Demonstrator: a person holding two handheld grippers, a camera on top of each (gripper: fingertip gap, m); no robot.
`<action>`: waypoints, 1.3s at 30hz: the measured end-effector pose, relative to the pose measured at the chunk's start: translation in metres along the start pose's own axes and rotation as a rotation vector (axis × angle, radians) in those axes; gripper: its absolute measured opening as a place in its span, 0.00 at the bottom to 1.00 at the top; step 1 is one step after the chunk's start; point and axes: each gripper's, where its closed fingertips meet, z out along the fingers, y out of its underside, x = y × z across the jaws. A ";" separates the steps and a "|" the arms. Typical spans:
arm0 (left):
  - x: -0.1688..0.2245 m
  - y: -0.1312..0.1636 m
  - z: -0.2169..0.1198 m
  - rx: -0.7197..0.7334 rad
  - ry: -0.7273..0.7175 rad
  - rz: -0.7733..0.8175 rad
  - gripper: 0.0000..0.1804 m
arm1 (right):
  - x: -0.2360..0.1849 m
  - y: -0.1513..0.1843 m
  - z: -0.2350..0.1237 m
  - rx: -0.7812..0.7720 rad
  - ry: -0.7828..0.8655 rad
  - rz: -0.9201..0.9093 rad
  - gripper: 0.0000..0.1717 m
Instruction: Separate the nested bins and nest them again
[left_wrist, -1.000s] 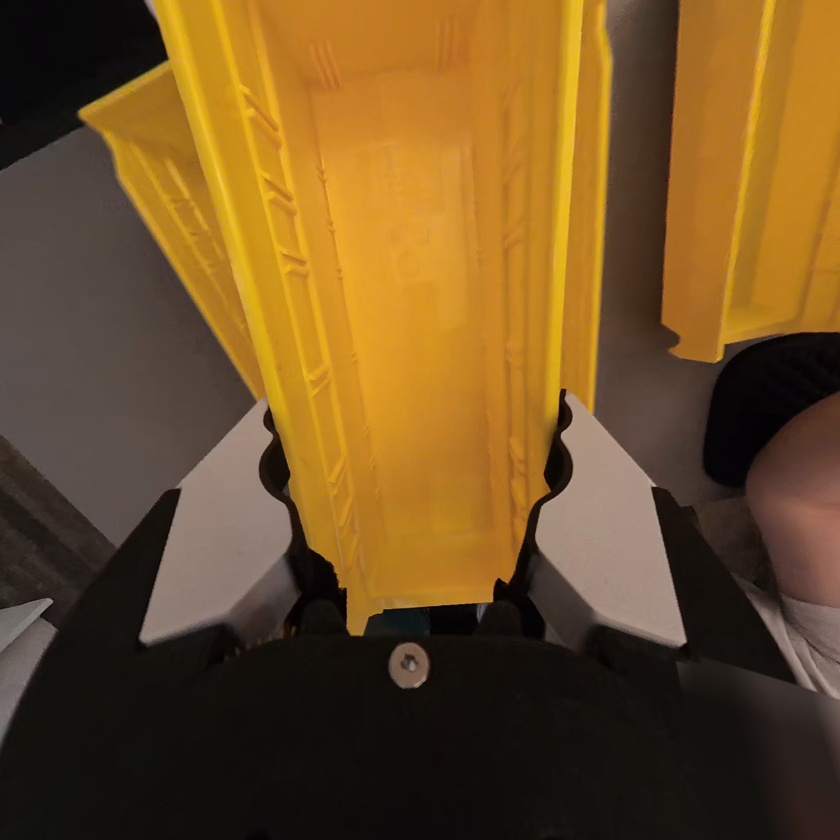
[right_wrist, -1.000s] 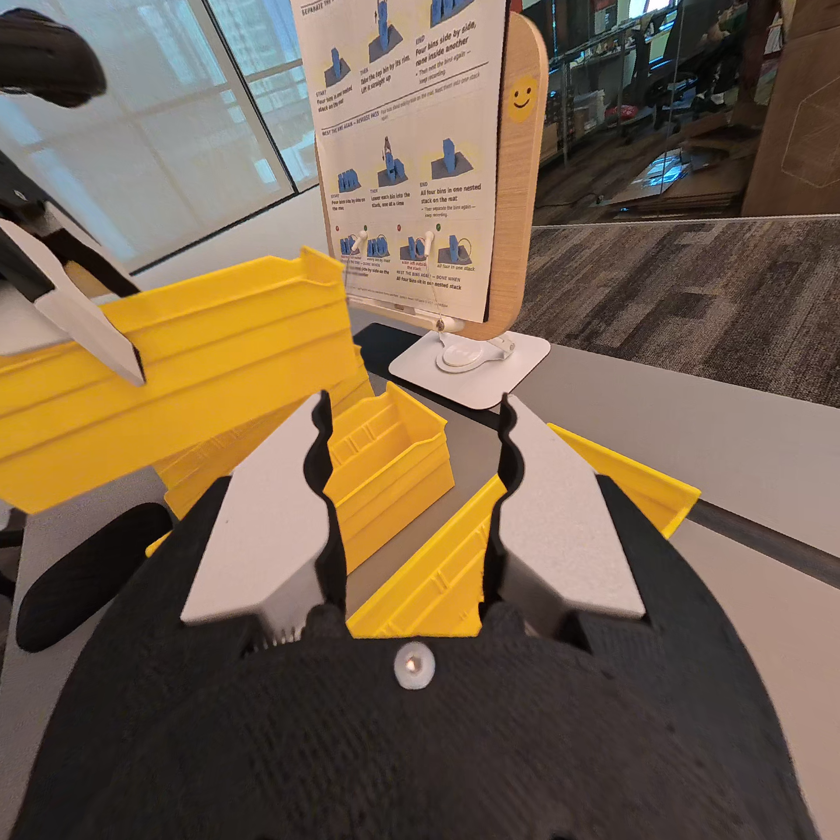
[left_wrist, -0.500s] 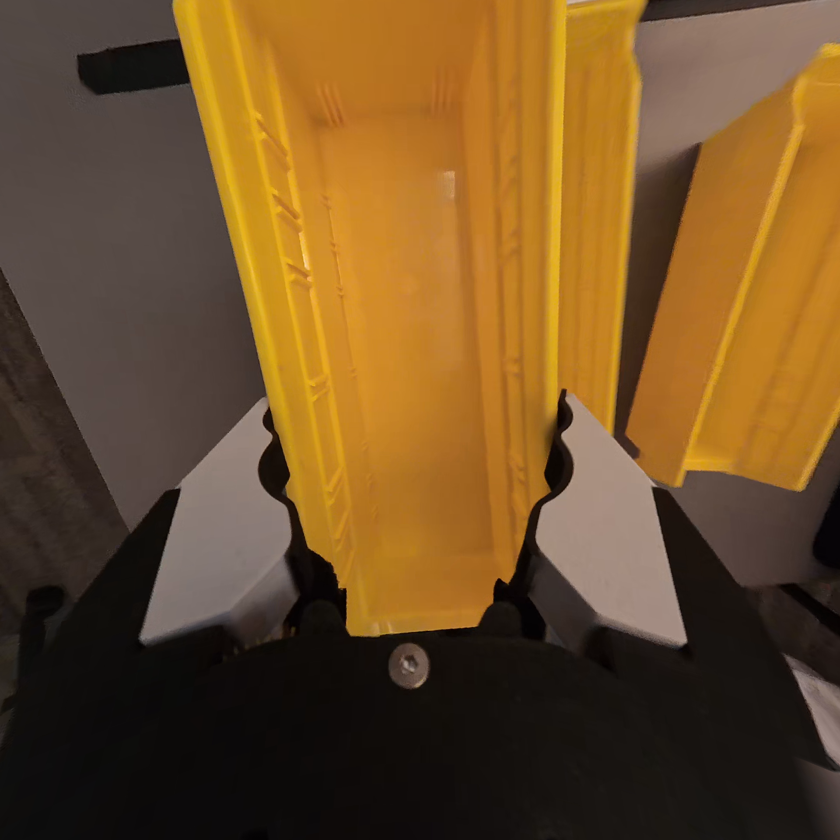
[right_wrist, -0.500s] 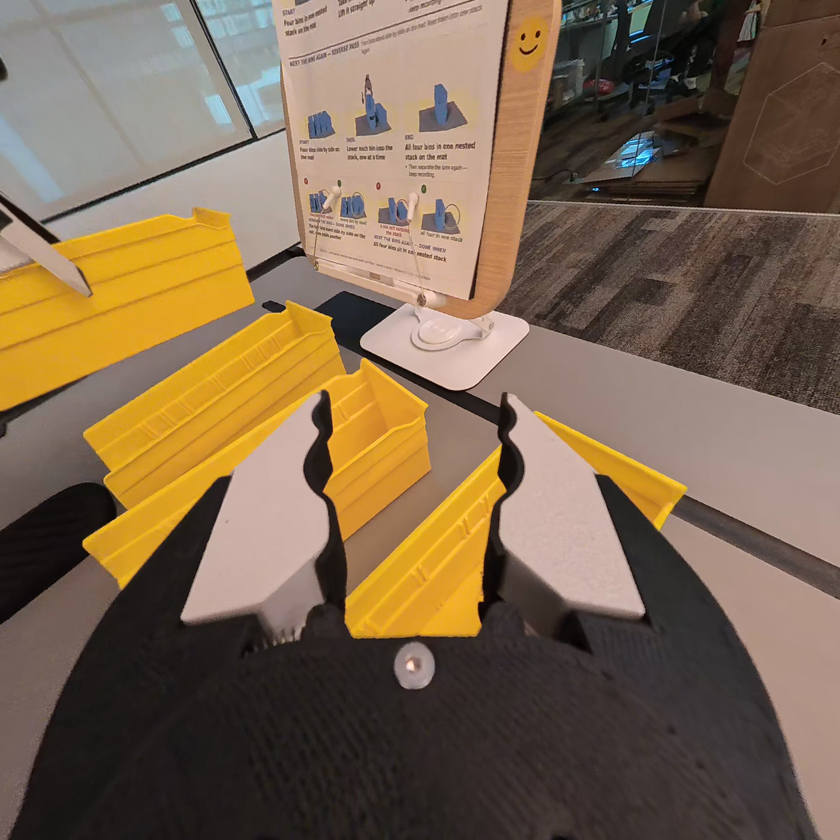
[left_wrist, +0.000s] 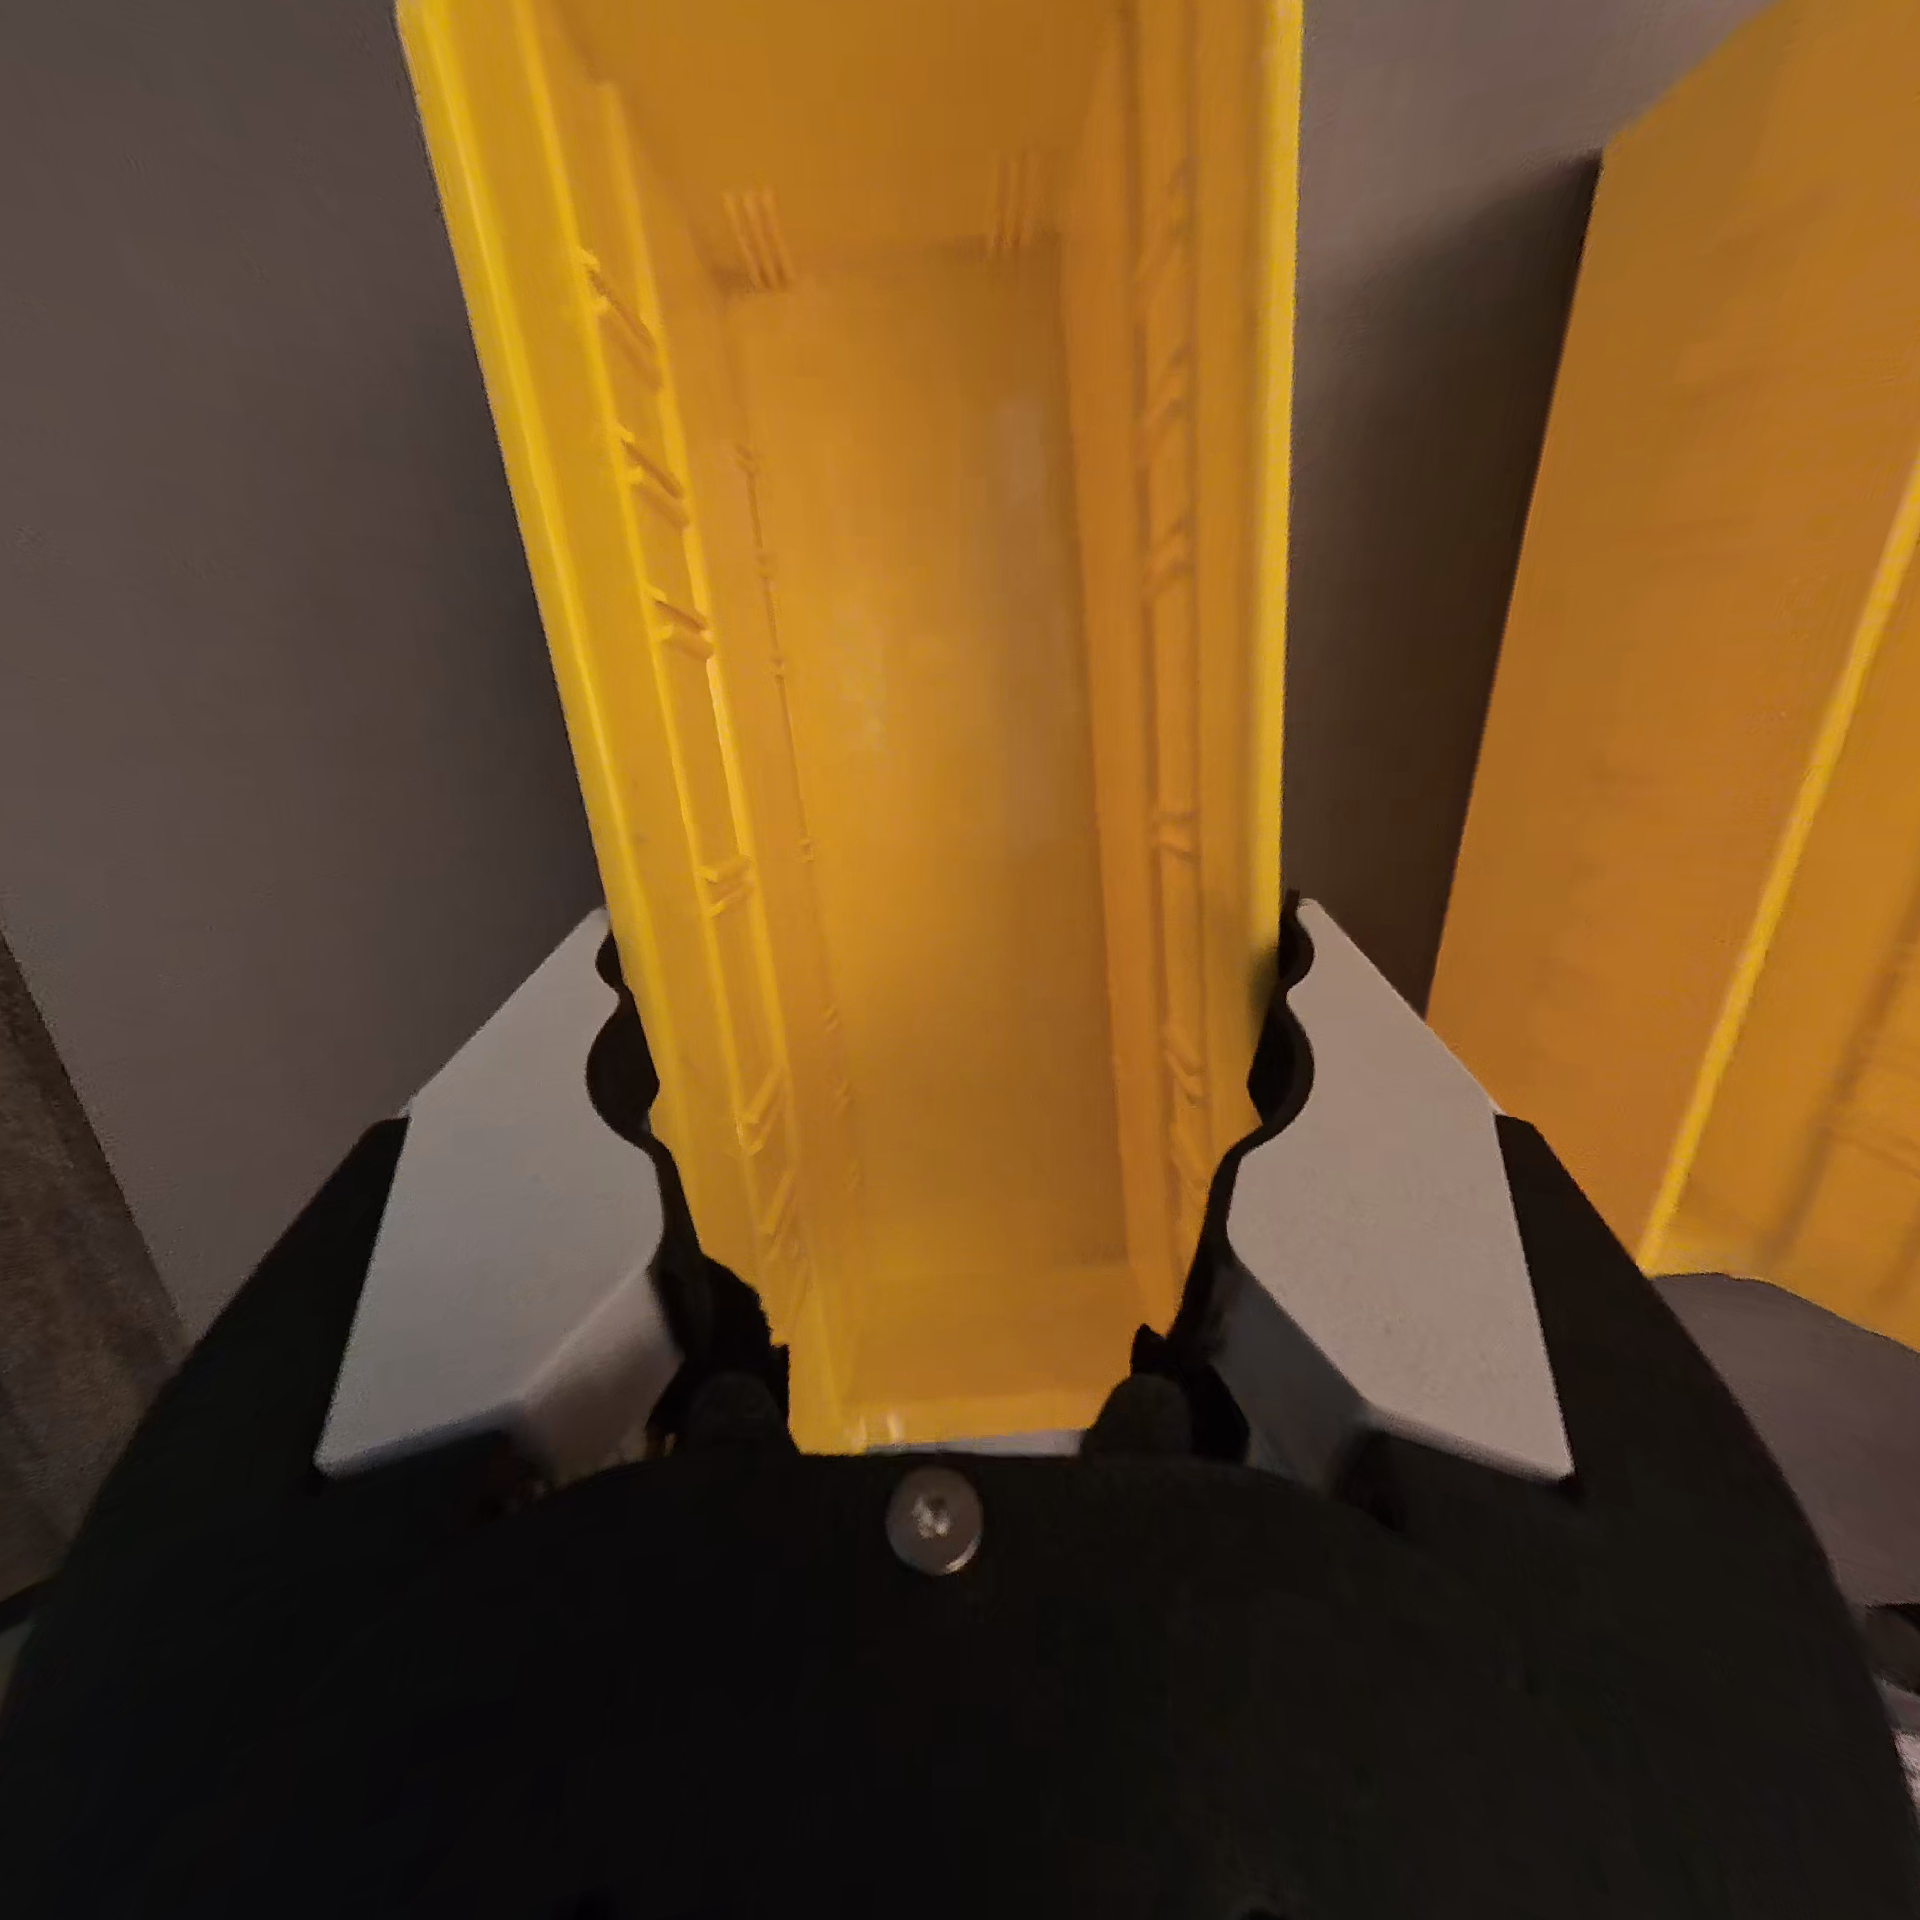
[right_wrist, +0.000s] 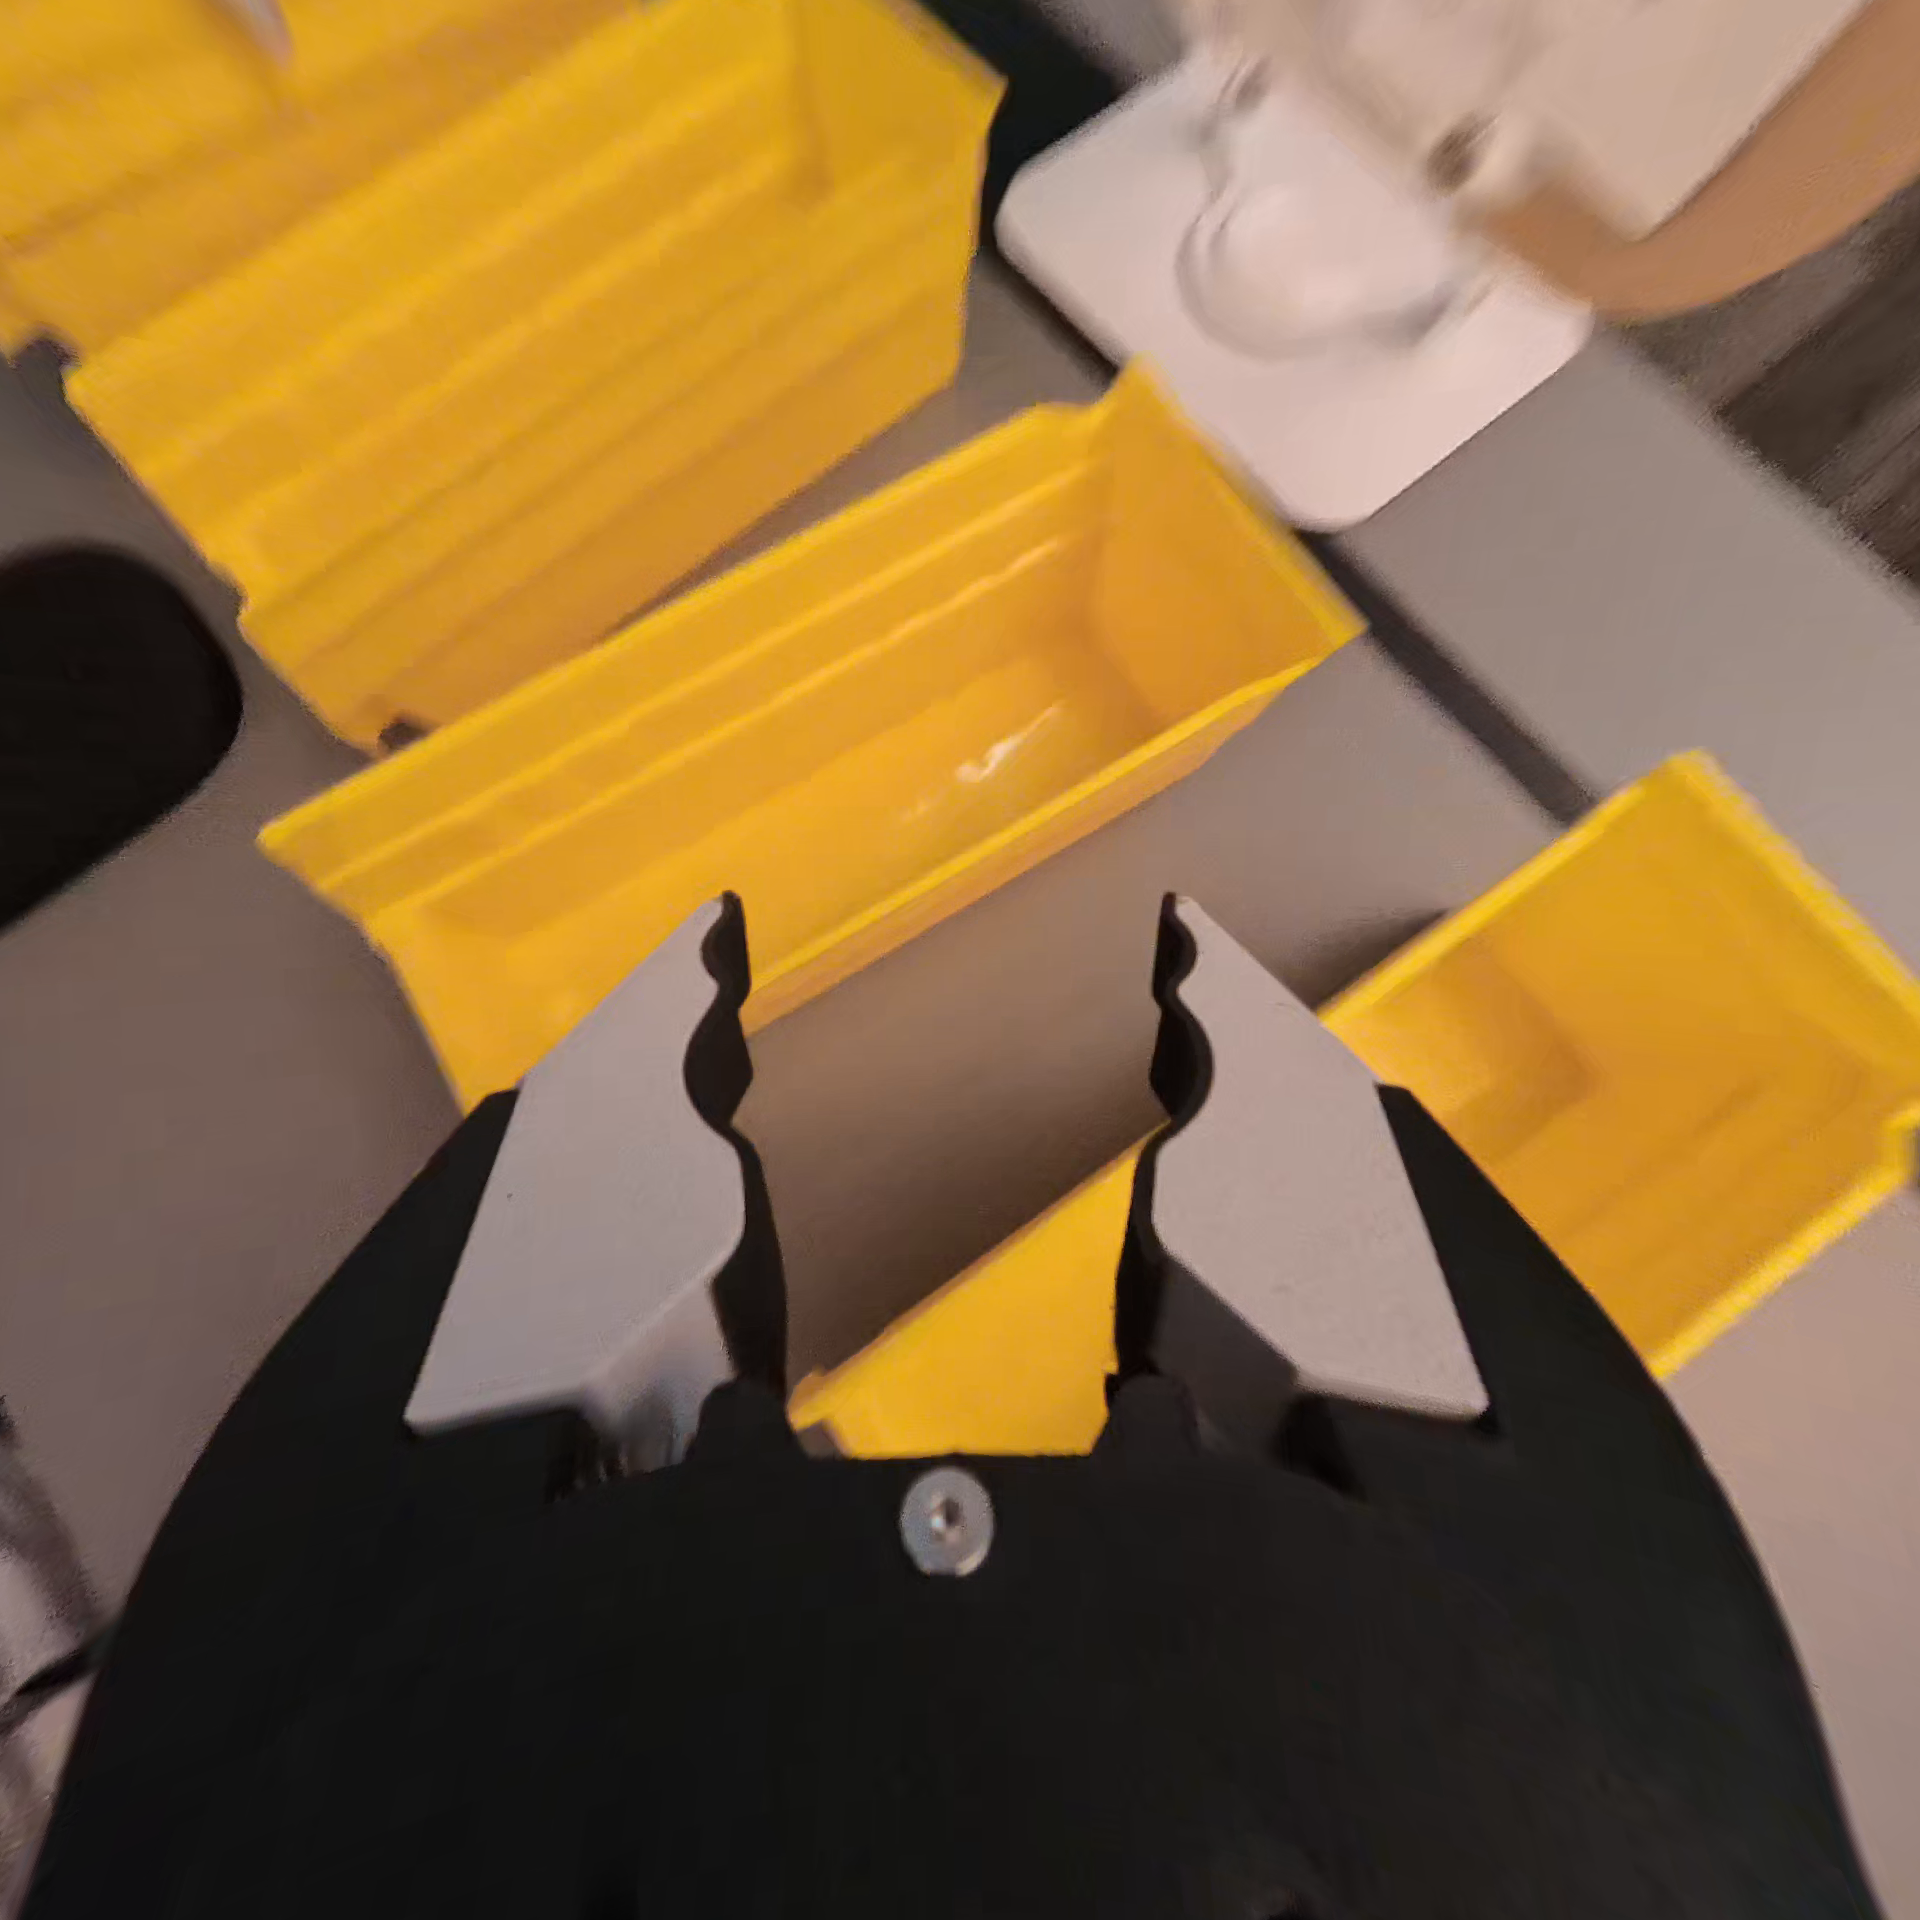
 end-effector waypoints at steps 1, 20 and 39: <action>-0.003 0.001 0.003 0.004 -0.003 0.006 0.66 | -0.013 0.009 0.008 -0.075 -0.020 0.003 0.46; -0.011 -0.003 0.020 0.085 -0.021 0.055 0.72 | -0.052 0.064 0.063 -0.455 -0.099 0.117 0.16; -0.006 0.008 0.016 0.073 -0.036 0.174 0.74 | -0.008 0.040 0.078 -0.283 -0.092 0.258 0.10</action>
